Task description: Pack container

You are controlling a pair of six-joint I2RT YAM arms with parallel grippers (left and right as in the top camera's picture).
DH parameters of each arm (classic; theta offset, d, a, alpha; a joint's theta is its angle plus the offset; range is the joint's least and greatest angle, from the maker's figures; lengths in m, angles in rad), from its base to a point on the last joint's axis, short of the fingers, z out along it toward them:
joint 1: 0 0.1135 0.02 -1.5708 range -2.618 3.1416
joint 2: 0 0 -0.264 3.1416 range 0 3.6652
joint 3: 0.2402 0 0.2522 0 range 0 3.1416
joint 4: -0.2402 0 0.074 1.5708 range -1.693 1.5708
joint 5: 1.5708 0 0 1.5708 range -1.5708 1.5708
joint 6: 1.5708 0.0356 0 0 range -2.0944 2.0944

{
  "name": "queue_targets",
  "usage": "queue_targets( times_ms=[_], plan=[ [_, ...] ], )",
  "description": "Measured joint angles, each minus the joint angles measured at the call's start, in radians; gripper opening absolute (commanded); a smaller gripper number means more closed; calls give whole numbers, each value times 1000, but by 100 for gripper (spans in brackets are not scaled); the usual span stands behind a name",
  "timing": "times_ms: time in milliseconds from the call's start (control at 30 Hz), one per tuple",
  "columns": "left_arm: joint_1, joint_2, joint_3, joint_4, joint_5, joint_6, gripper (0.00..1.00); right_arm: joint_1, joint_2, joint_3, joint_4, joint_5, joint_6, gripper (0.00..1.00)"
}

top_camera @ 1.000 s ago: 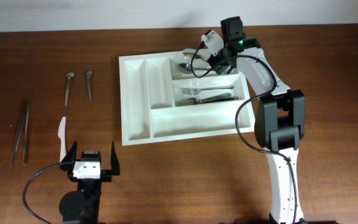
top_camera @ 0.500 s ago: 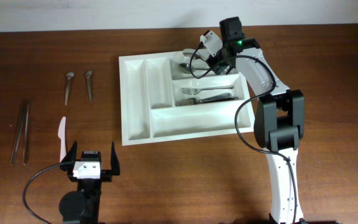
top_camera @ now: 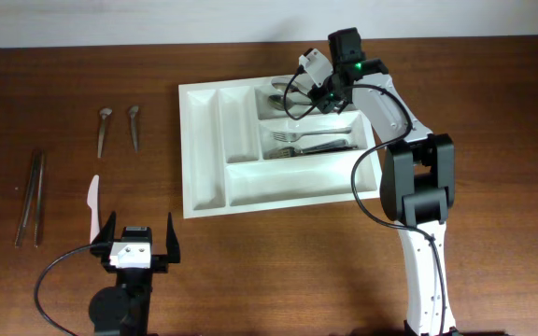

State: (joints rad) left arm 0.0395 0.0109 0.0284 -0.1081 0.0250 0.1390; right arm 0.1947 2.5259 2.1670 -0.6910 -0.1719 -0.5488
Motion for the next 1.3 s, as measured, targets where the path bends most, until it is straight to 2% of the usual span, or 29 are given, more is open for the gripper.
queue_targets(
  times_ms=[700, 833, 1067, 1300],
  plan=[
    [0, 0, 0, 0, 0, 0, 99, 48, 0, 0, -25, -6, 0, 4],
    [0, 0, 0, 0, 0, 0, 99, 47, 3, 30, -40, -6, 3, 13],
    [0, 0, 0, 0, 0, 0, 99, 44, 18, 298, -170, 56, 31, 13],
    [0, 0, 0, 0, 0, 0, 99, -15, 18, 683, -443, 171, 103, 14]
  ],
)
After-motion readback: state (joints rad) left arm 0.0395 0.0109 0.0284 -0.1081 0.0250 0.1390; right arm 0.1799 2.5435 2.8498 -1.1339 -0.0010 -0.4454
